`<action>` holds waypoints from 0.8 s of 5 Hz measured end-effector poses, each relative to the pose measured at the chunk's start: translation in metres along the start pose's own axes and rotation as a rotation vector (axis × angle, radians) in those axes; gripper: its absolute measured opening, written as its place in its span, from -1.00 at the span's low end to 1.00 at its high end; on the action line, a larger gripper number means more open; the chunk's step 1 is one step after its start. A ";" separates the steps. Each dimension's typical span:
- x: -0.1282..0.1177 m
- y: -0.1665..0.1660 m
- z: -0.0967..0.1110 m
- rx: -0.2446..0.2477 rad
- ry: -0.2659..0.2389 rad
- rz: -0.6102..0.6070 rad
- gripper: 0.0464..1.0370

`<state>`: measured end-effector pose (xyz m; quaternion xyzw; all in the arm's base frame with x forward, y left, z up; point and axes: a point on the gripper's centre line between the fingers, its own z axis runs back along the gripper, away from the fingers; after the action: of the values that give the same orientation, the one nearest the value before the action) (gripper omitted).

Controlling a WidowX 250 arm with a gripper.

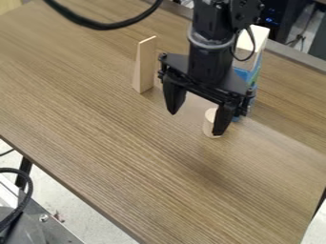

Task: Put the grey cylinder on top of the grey rectangular

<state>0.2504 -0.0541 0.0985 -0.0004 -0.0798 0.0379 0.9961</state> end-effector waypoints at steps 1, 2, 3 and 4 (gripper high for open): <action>-0.003 0.000 -0.005 0.006 0.020 -0.002 0.93; 0.001 -0.003 -0.019 0.010 0.042 -0.033 0.93; 0.009 -0.007 -0.024 0.000 0.030 -0.063 0.93; 0.017 -0.010 -0.025 -0.012 0.002 -0.084 0.93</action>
<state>0.2715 -0.0624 0.0770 -0.0029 -0.0791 -0.0044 0.9969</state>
